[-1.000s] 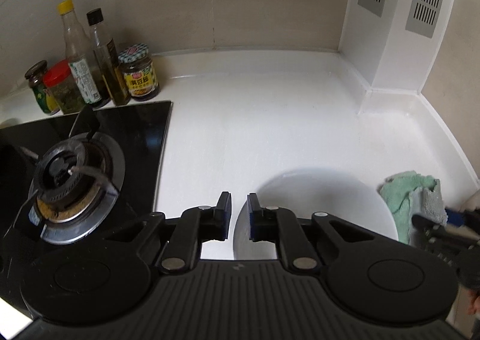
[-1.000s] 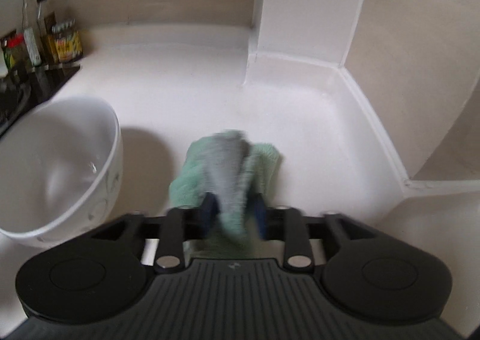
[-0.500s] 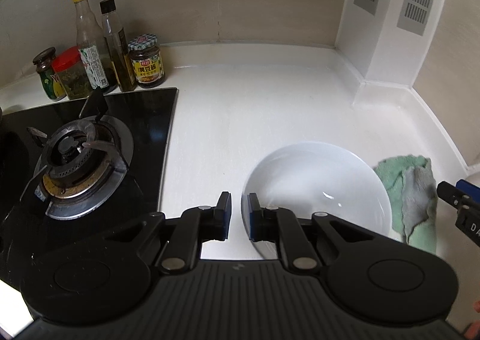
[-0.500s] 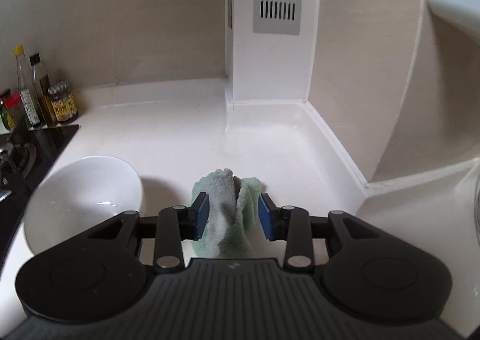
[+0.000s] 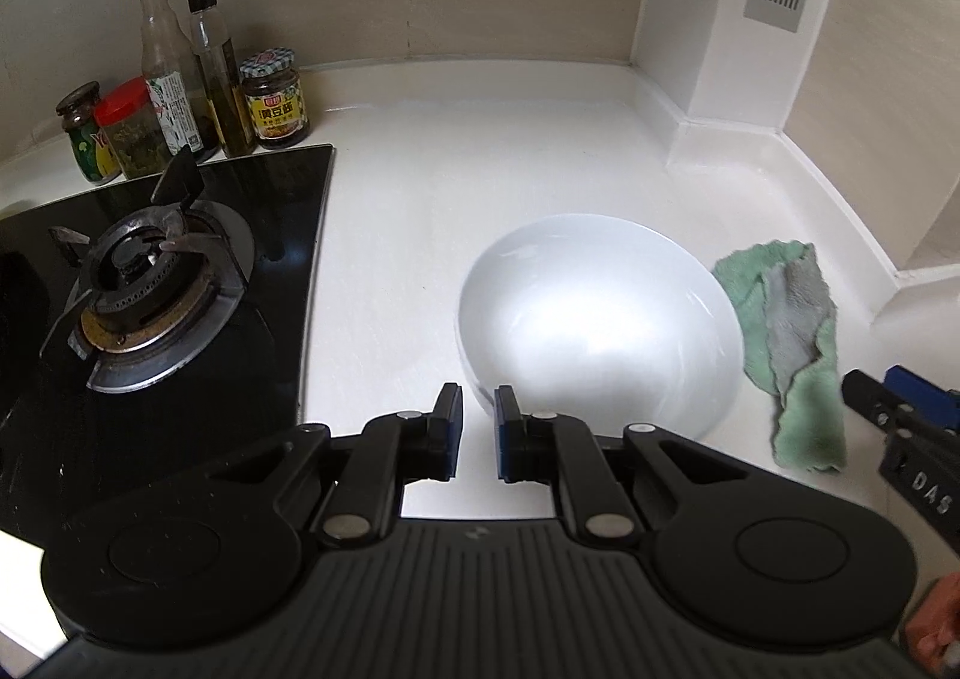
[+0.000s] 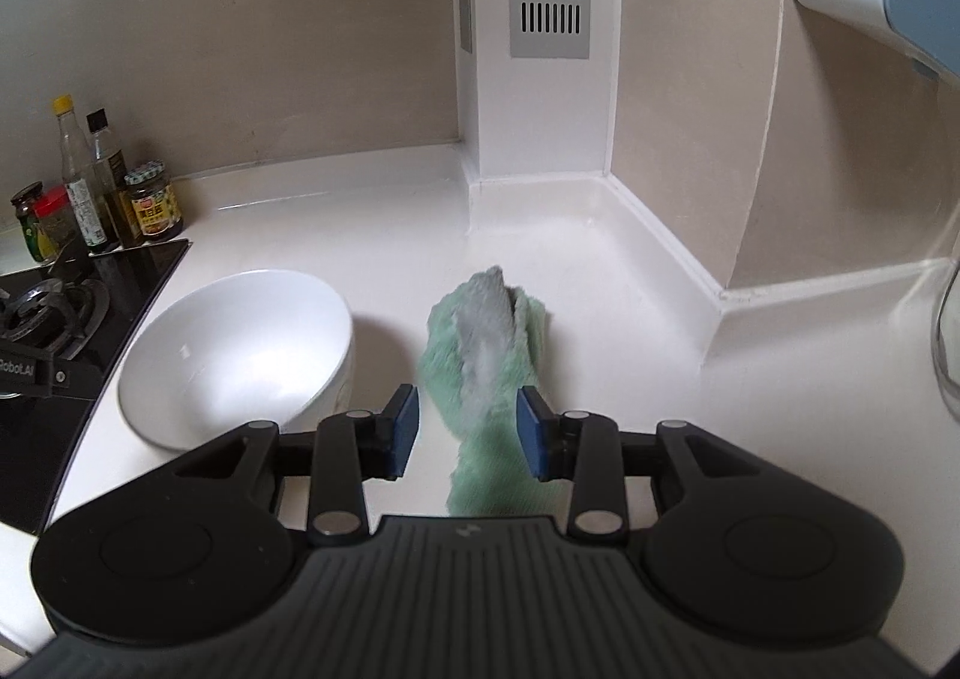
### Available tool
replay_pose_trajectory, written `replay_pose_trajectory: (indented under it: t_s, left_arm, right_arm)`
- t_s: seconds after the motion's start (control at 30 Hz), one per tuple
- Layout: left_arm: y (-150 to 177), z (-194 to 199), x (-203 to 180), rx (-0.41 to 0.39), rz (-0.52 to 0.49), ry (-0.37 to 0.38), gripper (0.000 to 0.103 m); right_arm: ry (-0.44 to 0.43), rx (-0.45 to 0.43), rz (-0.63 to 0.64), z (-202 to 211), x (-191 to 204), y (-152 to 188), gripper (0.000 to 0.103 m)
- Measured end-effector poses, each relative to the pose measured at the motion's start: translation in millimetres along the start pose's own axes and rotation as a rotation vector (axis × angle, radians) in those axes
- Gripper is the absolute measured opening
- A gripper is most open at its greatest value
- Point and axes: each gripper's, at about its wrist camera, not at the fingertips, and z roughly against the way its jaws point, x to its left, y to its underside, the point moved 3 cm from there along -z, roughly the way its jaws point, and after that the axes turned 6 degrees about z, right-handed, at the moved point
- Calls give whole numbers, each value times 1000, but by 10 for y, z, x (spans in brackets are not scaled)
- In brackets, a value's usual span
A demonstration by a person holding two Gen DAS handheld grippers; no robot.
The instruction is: Clean bowl
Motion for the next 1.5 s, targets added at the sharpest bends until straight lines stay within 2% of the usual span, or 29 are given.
replay_pose_trajectory:
  t_s: [0.6, 1.2, 1.5]
  left_arm:
    - [554, 398, -466, 23, 45, -84, 11]
    - [1211, 953, -614, 32, 53, -124, 11]
    - [1396, 1117, -630, 28, 74, -140, 11]
  right_arm:
    - [-88, -16, 59, 494, -199, 402, 31]
    - [-108, -25, 75, 1196, -311, 850, 31]
    - [-120, -35, 93, 1396, -320, 979, 31]
